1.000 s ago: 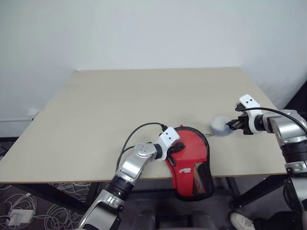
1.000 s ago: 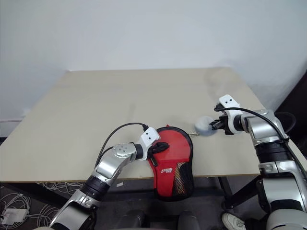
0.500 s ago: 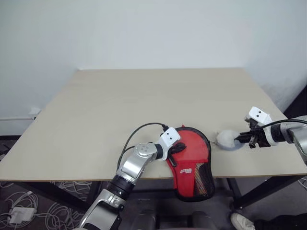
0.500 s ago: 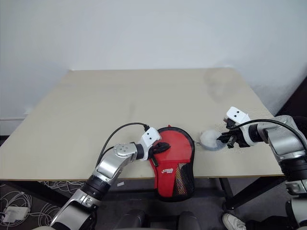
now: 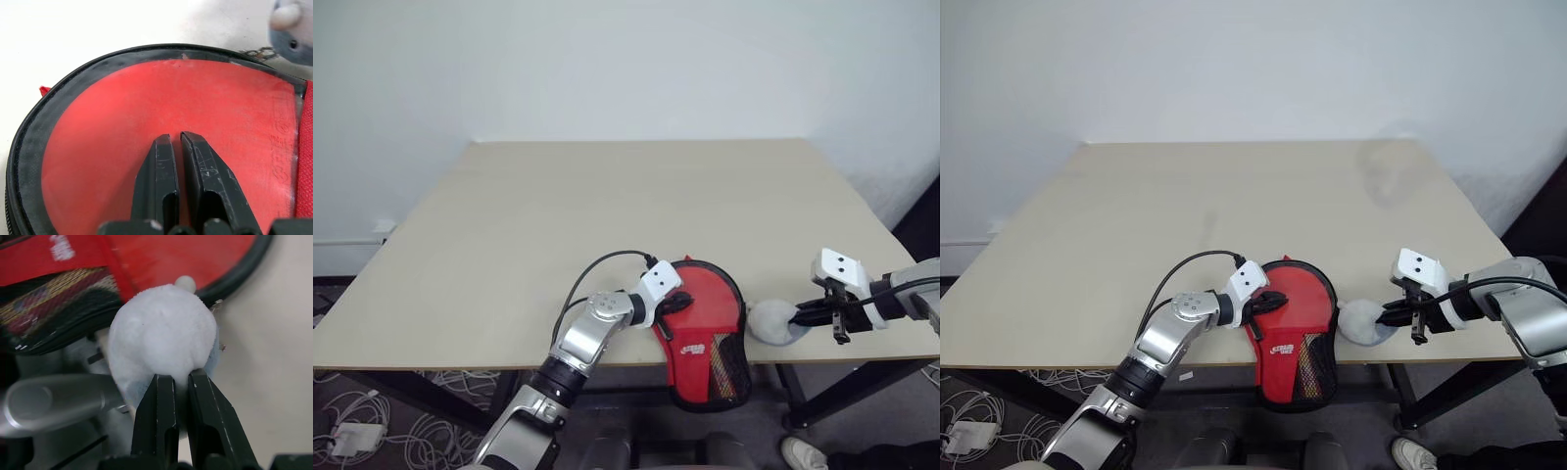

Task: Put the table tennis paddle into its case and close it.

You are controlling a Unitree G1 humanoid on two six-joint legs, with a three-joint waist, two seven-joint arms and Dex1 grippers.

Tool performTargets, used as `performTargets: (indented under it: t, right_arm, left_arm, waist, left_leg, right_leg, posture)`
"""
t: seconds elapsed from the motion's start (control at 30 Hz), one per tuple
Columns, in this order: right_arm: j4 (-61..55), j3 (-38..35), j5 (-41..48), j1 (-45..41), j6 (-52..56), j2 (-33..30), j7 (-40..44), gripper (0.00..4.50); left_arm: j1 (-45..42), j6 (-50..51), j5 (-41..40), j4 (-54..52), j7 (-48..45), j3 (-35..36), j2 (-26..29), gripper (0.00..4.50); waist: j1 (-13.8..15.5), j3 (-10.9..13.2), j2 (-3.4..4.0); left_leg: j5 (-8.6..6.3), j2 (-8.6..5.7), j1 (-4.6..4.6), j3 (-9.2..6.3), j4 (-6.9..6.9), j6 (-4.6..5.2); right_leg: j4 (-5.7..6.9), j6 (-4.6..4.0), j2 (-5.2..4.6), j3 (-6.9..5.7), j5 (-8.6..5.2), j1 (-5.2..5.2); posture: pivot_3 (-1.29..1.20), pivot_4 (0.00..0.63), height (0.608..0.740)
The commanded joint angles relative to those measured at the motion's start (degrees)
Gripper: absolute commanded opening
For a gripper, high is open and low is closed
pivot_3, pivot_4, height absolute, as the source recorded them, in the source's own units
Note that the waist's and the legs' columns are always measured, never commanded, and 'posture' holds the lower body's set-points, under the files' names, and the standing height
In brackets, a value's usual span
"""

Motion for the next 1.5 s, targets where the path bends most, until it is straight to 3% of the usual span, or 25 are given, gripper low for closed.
performTargets:
  t: [0.03, 0.9, 1.5]
  right_arm:
    - [-4.3, -2.7, 1.9, 1.9, -1.4, -2.9, 2.1, 0.02]
    - [-17.5, -10.9, 11.5, 18.4, -5.7, -9.1, 9.1, 0.02]
    - [-15.9, -16.2, 9.4, 29.2, -15.9, -13.9, 16.3, 0.02]
  left_arm:
    - [1.9, 1.5, 2.4, 4.6, -0.7, -2.0, 1.5, 0.26]
    - [2.6, -3.7, 0.6, 8.5, -5.2, -1.0, 0.7, 0.26]
    - [1.8, -4.3, 1.5, 10.3, -6.7, -0.7, 0.9, 0.26]
  waist:
    - [0.0, 0.0, -0.02]
    - [0.7, -0.1, -0.12]
    - [0.8, -0.4, -0.14]
  left_leg:
    - [0.0, 0.0, 0.0, 0.0, 0.0, 0.0]
    - [-0.33, 0.07, 0.03, -0.01, 0.04, 0.06]
    - [-0.47, 0.09, 0.07, 0.01, 0.1, -0.06]
  right_leg:
    - [0.0, 0.0, 0.0, 0.0, 0.0, 0.0]
    - [-0.64, 0.03, 0.01, -0.08, 0.01, 0.2]
    - [-0.7, 0.04, 0.01, -0.1, 0.0, 0.29]
  posture:
    - [0.0, 0.0, 0.74]
    - [0.0, 0.0, 0.74]
    - [0.0, 0.0, 0.74]
